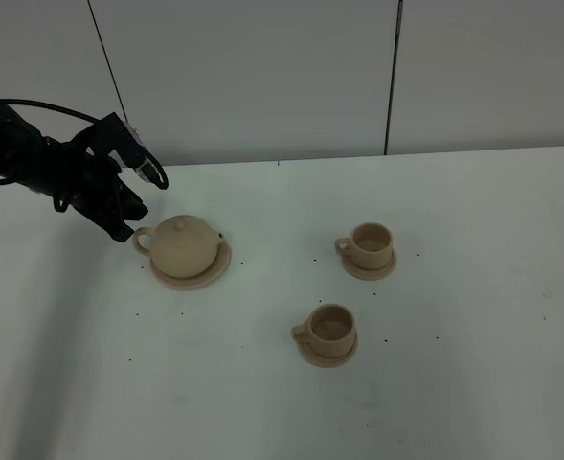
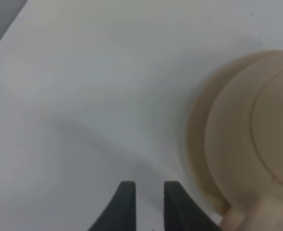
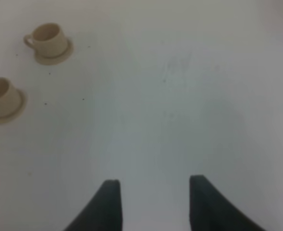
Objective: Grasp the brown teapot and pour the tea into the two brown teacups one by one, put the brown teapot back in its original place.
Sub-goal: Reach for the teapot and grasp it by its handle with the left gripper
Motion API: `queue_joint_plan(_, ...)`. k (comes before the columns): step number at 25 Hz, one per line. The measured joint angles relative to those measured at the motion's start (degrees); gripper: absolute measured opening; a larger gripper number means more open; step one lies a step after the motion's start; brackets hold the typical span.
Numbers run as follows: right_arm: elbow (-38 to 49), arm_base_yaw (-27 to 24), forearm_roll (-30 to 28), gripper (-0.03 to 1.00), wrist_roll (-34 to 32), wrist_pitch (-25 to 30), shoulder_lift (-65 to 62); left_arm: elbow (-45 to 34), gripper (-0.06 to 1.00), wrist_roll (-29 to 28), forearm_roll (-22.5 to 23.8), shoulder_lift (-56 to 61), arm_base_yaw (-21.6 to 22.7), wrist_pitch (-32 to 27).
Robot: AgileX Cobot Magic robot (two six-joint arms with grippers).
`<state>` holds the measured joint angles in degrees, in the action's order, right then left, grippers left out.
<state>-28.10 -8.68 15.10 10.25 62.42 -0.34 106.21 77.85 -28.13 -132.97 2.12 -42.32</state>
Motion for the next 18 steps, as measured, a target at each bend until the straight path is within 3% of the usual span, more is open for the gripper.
queue_joint_plan(18,0.0,0.0,0.0,0.33,0.0,0.0,0.0,0.0,0.21,-1.2,0.2,-1.6,-1.4,0.0)
